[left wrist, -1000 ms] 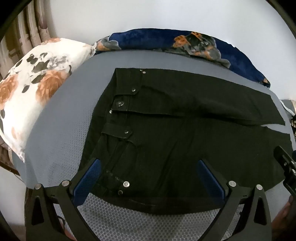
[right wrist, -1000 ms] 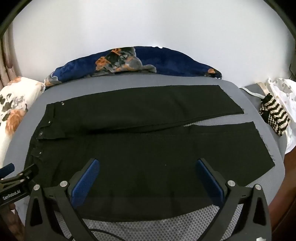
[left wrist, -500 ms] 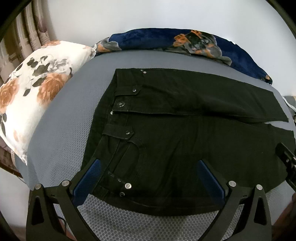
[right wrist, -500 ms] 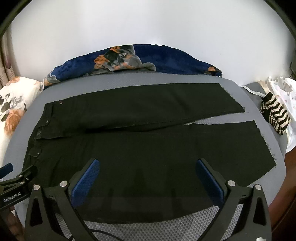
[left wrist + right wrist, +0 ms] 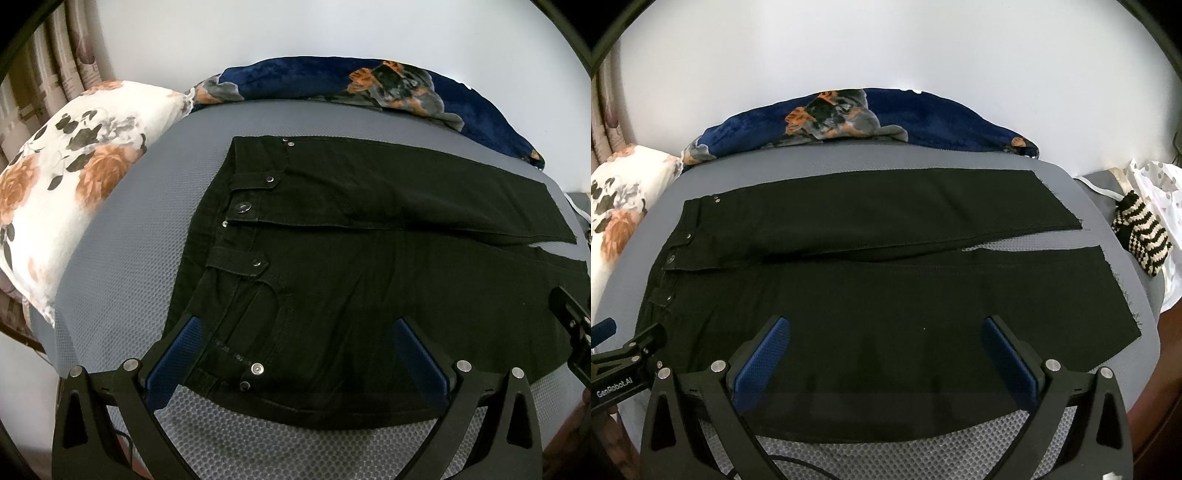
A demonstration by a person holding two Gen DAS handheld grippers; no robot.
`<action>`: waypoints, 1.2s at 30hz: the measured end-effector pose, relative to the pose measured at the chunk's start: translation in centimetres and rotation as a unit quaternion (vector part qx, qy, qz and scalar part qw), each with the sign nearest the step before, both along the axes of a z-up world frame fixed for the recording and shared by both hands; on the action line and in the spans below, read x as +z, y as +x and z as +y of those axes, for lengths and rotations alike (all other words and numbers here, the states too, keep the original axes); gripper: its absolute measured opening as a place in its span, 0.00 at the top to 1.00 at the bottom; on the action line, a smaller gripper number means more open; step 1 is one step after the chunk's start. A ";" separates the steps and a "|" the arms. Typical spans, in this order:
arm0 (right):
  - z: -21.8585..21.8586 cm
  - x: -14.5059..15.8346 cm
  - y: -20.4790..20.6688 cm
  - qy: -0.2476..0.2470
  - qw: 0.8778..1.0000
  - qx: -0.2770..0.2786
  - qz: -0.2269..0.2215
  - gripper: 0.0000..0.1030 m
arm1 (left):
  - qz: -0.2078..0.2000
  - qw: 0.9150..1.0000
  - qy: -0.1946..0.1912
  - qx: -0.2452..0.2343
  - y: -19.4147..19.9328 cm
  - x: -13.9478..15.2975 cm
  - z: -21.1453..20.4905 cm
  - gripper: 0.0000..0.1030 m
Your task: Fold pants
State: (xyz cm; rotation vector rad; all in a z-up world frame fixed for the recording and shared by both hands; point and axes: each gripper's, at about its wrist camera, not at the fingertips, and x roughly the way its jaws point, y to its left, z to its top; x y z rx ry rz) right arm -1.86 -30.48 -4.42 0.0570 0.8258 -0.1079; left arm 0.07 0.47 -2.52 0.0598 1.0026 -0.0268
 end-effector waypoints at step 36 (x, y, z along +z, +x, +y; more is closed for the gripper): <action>-0.2 -0.1 -0.2 0.001 1.000 -0.001 0.001 0.00 | -0.002 1.000 0.004 0.001 -0.1 0.9 -0.5 0.01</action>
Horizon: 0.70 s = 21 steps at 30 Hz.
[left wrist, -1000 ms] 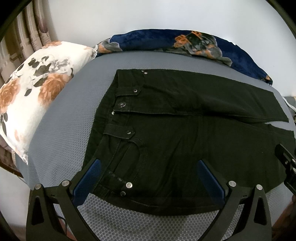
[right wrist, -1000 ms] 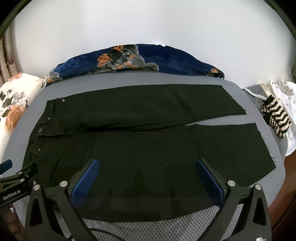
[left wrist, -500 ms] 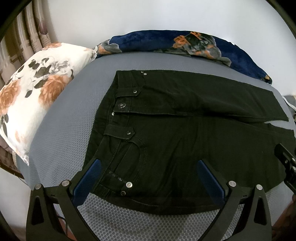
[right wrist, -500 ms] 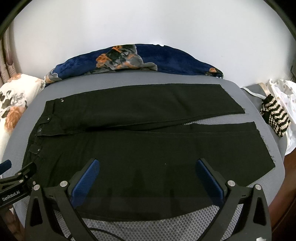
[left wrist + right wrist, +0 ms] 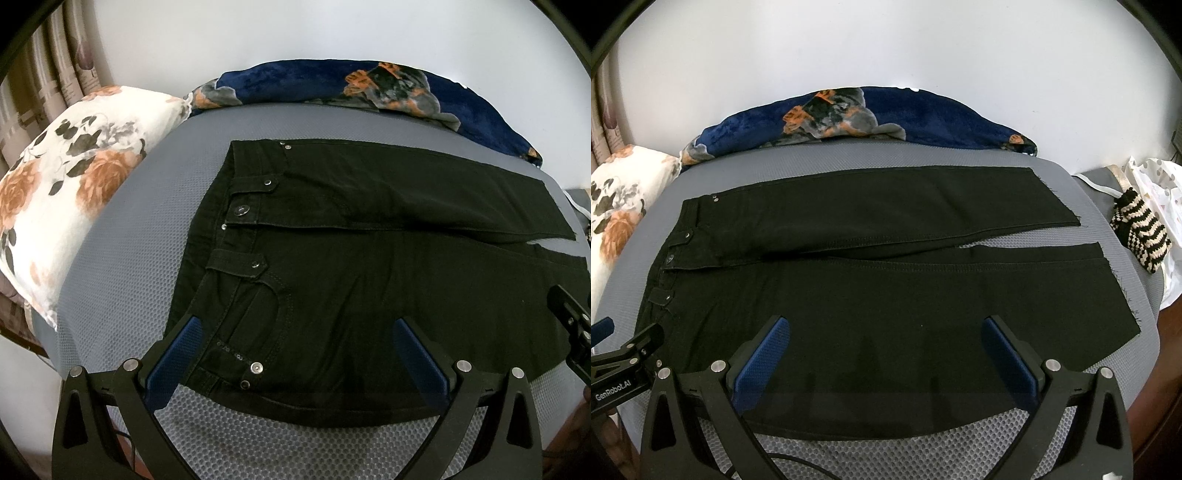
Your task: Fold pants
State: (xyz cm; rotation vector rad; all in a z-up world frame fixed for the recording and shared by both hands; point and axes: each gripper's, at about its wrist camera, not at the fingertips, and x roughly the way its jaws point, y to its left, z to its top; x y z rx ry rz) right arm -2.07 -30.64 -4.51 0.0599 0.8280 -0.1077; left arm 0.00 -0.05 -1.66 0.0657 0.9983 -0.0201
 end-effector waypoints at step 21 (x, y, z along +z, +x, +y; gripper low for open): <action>-0.8 0.3 -0.3 -0.003 1.000 -0.017 0.000 0.00 | -0.009 1.000 0.005 -0.011 -0.3 0.3 -0.8 0.01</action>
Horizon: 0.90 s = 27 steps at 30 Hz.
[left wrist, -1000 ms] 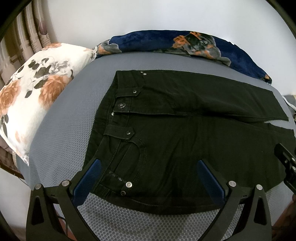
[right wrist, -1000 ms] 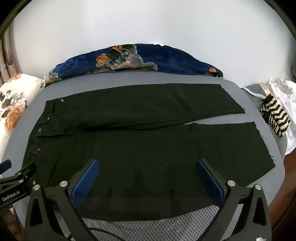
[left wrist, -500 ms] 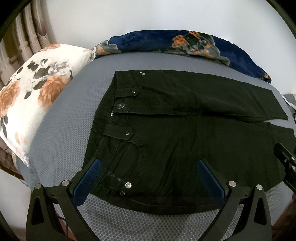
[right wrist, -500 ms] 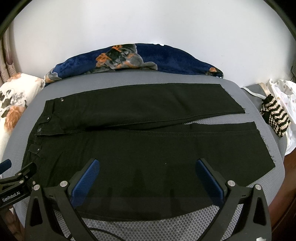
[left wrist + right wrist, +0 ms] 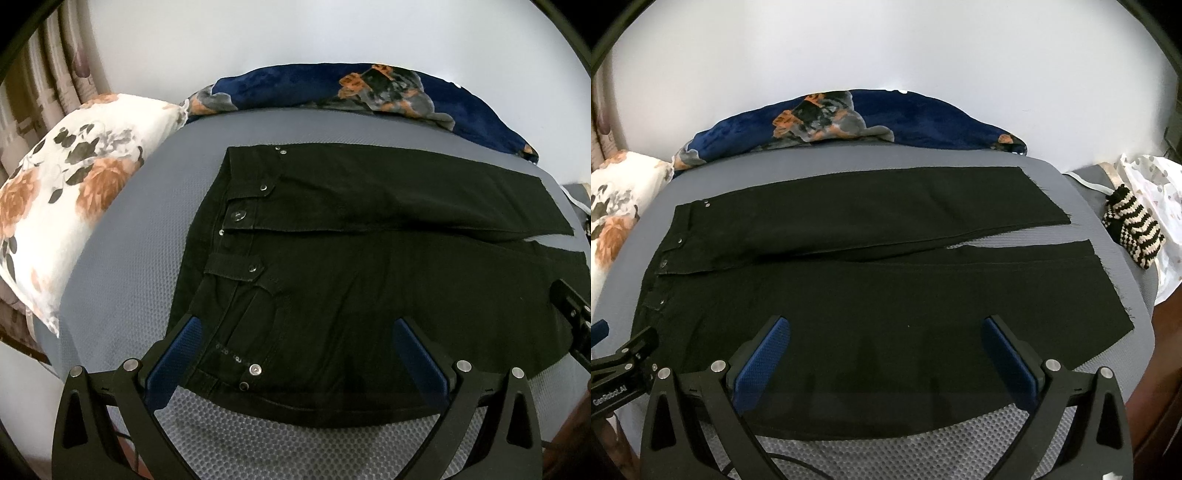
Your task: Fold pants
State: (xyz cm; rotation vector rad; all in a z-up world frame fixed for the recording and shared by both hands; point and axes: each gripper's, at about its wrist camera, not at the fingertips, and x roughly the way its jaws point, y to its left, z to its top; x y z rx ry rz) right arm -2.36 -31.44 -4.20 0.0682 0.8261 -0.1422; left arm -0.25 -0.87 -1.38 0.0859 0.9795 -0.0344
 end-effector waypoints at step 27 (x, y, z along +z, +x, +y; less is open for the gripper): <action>-0.9 0.6 1.9 0.027 0.999 -0.015 0.013 0.00 | -0.008 1.000 0.009 -0.008 1.0 0.2 0.4 0.01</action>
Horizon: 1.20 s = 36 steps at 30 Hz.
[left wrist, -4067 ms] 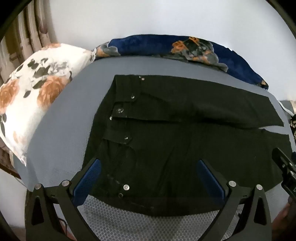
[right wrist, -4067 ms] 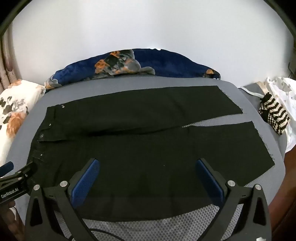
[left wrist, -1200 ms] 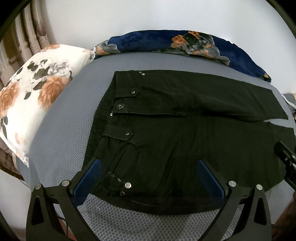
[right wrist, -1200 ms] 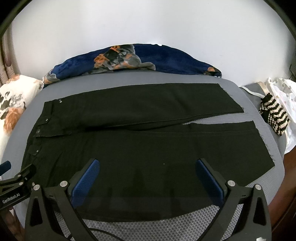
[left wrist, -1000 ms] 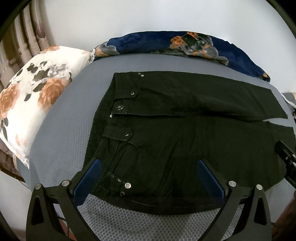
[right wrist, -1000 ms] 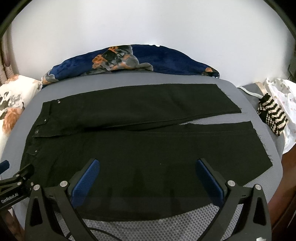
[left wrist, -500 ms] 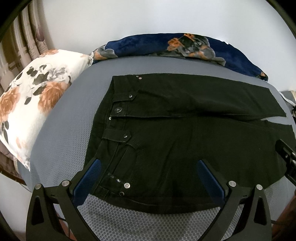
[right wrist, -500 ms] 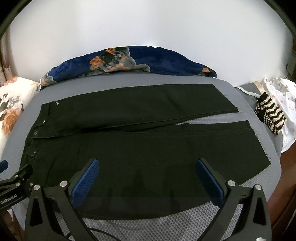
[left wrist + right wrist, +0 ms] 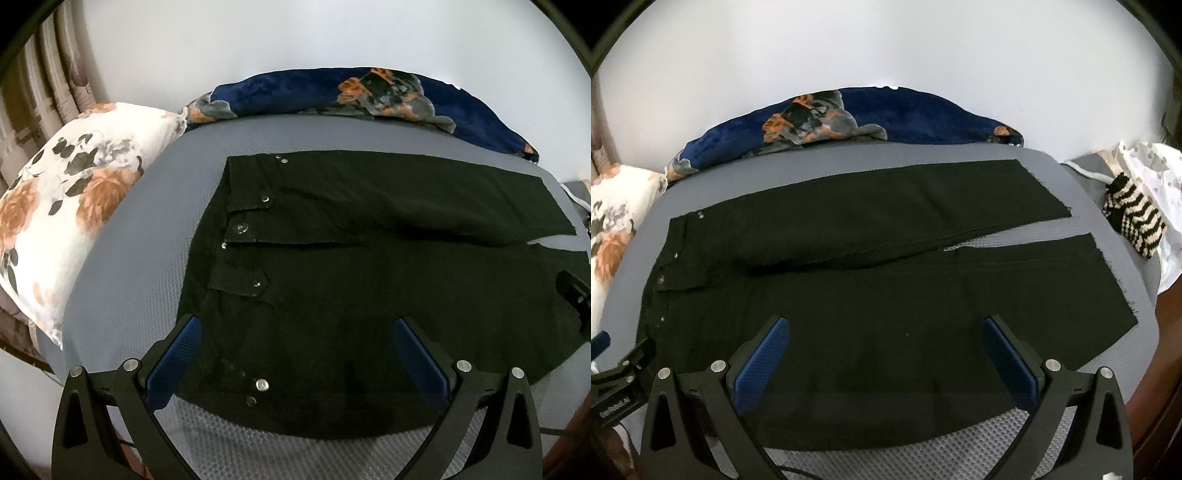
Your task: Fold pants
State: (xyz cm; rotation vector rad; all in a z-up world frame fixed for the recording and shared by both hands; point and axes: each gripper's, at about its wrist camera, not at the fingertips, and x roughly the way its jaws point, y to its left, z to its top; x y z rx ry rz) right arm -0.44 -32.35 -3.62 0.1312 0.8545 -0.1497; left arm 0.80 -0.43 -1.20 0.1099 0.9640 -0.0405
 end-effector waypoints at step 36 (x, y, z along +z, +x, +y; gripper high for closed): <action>0.2 -4.0 25.9 0.261 0.957 0.116 0.042 0.02 | 0.136 0.922 -0.362 -0.007 27.7 -8.4 15.3 0.60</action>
